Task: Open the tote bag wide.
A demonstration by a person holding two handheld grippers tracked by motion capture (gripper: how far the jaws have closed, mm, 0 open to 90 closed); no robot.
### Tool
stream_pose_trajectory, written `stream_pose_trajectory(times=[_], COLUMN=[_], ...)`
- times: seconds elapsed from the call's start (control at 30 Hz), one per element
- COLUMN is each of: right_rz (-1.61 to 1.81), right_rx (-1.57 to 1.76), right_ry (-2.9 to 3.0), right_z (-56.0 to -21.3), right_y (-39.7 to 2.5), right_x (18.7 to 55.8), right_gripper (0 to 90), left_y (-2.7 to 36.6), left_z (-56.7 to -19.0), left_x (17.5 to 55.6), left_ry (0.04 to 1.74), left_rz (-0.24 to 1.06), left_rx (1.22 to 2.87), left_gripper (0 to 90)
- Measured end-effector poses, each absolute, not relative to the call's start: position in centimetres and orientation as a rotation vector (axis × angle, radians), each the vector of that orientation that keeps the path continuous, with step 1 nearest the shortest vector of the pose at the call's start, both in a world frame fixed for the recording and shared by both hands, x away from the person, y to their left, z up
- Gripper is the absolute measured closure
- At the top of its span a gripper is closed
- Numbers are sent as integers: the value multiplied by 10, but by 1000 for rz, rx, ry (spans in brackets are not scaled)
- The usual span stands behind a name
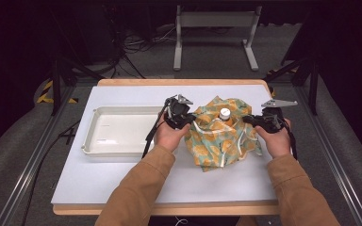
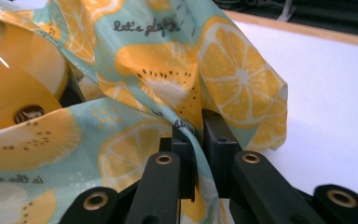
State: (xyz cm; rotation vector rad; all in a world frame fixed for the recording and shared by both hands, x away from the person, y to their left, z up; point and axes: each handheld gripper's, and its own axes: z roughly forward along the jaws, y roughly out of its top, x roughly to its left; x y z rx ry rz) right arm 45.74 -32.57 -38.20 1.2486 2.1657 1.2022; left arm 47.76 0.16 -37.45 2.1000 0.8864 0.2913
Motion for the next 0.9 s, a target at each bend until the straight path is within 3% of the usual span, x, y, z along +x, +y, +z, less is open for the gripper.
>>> stream_pose_trajectory(times=[0.67, 0.9], right_rz=[1148, 1194], right_rx=[1332, 1340], right_ry=[2216, 2214], right_z=[-401, -400], right_y=[-334, -338], right_x=[457, 454], right_gripper=[831, 729], left_y=[1, 2], left_z=[-385, -386], left_x=[476, 477], left_ry=[899, 907], left_rz=[248, 234], left_rx=[2155, 2167], left_gripper=[860, 859])
